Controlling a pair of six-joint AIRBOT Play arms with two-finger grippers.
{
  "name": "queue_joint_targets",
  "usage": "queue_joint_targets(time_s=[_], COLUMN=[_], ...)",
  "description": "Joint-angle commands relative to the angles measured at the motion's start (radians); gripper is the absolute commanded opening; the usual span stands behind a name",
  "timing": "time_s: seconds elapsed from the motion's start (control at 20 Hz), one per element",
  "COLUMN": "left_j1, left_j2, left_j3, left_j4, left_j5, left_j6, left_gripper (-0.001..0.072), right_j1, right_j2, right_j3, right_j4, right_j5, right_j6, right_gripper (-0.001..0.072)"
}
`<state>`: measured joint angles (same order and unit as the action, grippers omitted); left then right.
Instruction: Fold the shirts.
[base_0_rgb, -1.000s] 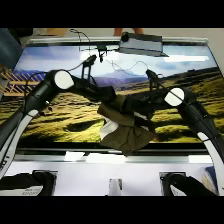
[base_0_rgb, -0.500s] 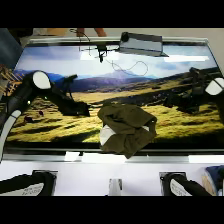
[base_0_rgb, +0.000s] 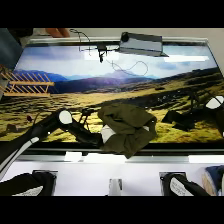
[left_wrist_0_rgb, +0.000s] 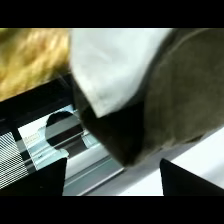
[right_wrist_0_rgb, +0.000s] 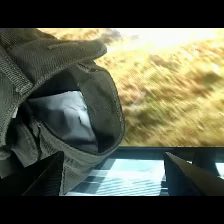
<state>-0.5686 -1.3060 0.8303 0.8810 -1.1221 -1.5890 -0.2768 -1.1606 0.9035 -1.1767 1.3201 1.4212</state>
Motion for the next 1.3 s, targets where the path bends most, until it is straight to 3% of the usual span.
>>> queue_joint_targets(time_s=[0.0,0.1,0.15,0.2,0.25,0.5,0.6,0.65,0.7,0.95,1.0,1.1,1.15,1.25], left_j1=[-0.063,-0.070,-0.070,-0.070,-0.074,-0.137,-0.142,-0.141,-0.140,-0.140,-0.140,-0.140,-0.137,-0.115], left_j2=[-0.039,-0.059,-0.064,-0.064,-0.064,-0.064,-0.064,-0.064,-0.064,-0.059,-0.055,-0.038,-0.022,0.026], left_j3=[-0.033,-0.033,-0.033,-0.033,-0.033,-0.033,-0.033,-0.033,-0.033,-0.033,-0.033,-0.032,-0.031,-0.003], left_j4=[-0.061,-0.064,-0.065,-0.065,-0.066,-0.066,-0.066,-0.065,-0.065,-0.066,-0.066,-0.066,-0.066,-0.050], left_j5=[0.126,0.151,0.173,0.195,0.211,0.173,0.181,0.181,0.180,0.177,0.175,0.176,0.178,0.179], left_j6=[-0.005,-0.005,-0.004,0.000,-0.001,0.000,-0.001,-0.001,-0.001,-0.005,-0.005,-0.004,0.001,0.007], left_gripper=[0.0720,0.0720,0.0670,0.0517,0.0488,0.0475,0.0183,0.0077,0.0046,0.0043,0.0043,0.0042,0.0042,0.0041], right_j1=[-0.005,-0.005,-0.005,-0.005,-0.004,0.075,0.126,0.154,0.179,0.290,0.302,0.306,0.306,0.306], right_j2=[-0.001,-0.001,-0.001,-0.001,-0.001,-0.001,-0.002,-0.010,-0.023,-0.122,-0.128,-0.123,-0.117,-0.075], right_j3=[-0.020,-0.020,-0.020,-0.023,-0.034,-0.153,-0.192,-0.206,-0.216,-0.219,-0.219,-0.213,-0.197,-0.137], right_j4=[0.016,0.029,0.031,0.034,0.034,0.024,0.024,0.024,0.027,0.059,0.057,0.051,0.041,0.039], right_j5=[0.013,0.018,0.022,0.044,0.053,-0.027,-0.086,-0.111,-0.127,-0.198,-0.230,-0.272,-0.264,-0.225], right_j6=[-0.012,-0.012,-0.011,-0.012,-0.012,-0.038,-0.038,-0.038,-0.038,-0.063,-0.064,-0.064,-0.064,-0.100], right_gripper=[0.0646,0.0646,0.0644,0.0624,0.0610,0.0644,0.0651,0.0654,0.0658,0.0646,0.0619,0.0180,0.0060,0.0058])
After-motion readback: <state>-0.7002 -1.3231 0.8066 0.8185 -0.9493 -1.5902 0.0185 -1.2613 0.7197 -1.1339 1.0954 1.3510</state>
